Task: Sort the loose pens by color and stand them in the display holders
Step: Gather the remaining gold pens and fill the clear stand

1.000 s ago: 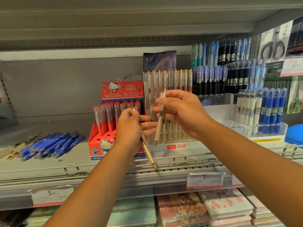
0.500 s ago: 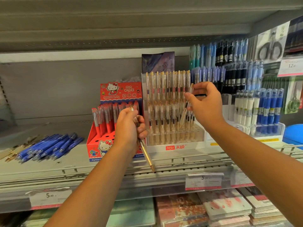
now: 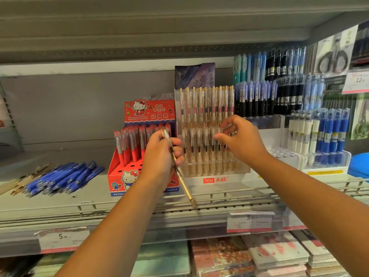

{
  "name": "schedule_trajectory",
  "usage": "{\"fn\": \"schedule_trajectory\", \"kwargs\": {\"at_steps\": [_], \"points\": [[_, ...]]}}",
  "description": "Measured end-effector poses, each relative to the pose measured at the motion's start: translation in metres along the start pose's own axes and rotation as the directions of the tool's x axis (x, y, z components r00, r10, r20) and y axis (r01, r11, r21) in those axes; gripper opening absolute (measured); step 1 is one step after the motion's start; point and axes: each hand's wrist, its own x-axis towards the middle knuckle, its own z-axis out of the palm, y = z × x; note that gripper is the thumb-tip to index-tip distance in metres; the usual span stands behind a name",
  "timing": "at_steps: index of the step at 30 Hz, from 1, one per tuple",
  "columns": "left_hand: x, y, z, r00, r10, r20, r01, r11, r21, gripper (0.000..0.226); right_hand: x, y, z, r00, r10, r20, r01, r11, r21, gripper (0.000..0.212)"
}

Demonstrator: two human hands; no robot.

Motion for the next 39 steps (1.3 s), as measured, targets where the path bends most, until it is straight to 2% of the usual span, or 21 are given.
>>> {"fn": "schedule_trajectory", "kwargs": {"at_steps": [3,6,8,9,10,12,14,16,18,20,25,29,32,35,37,39], "points": [[-0.001,0.000,0.000,1.000,-0.005,0.004,0.005,0.999,0.034,0.024,-0.003,0.000,-0.001,1.000,-0.028,-0.007,0.028,0.998,-0.059,0.023],[-0.001,0.000,0.002,1.000,-0.007,0.001,0.007,1.000,0.015,0.023,-0.011,-0.008,-0.002,0.986,-0.134,-0.101,0.121,0.984,-0.129,0.011],[-0.001,0.001,0.003,1.000,0.000,-0.015,0.000,1.000,-0.018,0.023,-0.017,-0.021,-0.003,0.977,-0.186,-0.107,0.182,0.982,-0.044,0.005],[-0.001,0.001,0.004,1.000,0.004,-0.018,-0.004,0.999,-0.045,0.025,-0.020,-0.030,-0.002,0.979,-0.192,-0.063,0.193,0.981,0.026,0.007],[0.000,0.001,0.004,1.000,0.006,-0.016,-0.007,0.997,-0.073,0.027,-0.023,-0.038,-0.001,0.985,-0.171,0.019,0.168,0.980,0.107,0.009],[0.000,0.002,0.006,1.000,0.012,0.002,-0.012,0.992,-0.126,0.029,-0.030,-0.054,0.004,0.964,-0.063,0.257,-0.009,0.963,0.271,0.008],[-0.001,0.004,0.009,0.999,0.038,0.014,-0.036,0.992,-0.123,0.028,-0.035,-0.065,0.011,0.881,0.029,0.472,-0.216,0.912,0.348,0.004],[0.000,0.005,0.011,0.998,0.069,0.004,-0.069,0.995,-0.073,0.030,-0.039,-0.072,0.016,0.811,0.081,0.580,-0.329,0.882,0.338,0.006],[0.002,0.006,0.011,0.996,0.094,0.009,-0.094,0.995,-0.020,0.032,-0.040,-0.074,0.020,0.783,0.114,0.611,-0.410,0.834,0.369,0.010],[0.002,0.007,0.012,0.994,0.107,0.037,-0.107,0.994,0.017,0.036,-0.039,-0.073,0.019,0.783,0.123,0.609,-0.440,0.802,0.404,0.012],[0.001,0.012,0.016,0.994,0.070,0.090,-0.074,0.997,0.038,0.058,-0.039,-0.067,0.010,0.782,0.084,0.617,-0.426,0.795,0.432,0.020],[0.001,0.014,0.019,0.992,0.076,0.101,-0.084,0.993,0.079,0.066,-0.036,-0.058,-0.002,0.776,0.046,0.629,-0.415,0.789,0.454,0.027],[0.002,0.019,0.021,0.993,0.098,0.062,-0.099,0.995,0.016,0.061,-0.034,-0.050,-0.014,0.798,0.004,0.603,-0.375,0.787,0.491,0.024],[0.001,0.022,0.023,0.990,0.135,0.048,-0.135,0.991,-0.011,0.049,-0.028,-0.038,-0.027,0.875,0.008,0.484,-0.272,0.836,0.477,0.022],[-0.001,0.021,0.024,0.984,0.164,0.069,-0.162,0.986,-0.045,0.045,-0.023,-0.030,-0.036,0.918,0.016,0.396,-0.203,0.877,0.436,0.033],[-0.003,0.020,0.025,0.976,0.198,0.086,-0.196,0.980,-0.030,0.038,-0.019,-0.020,-0.042,0.943,0.006,0.334,-0.152,0.898,0.413,0.057]]}}
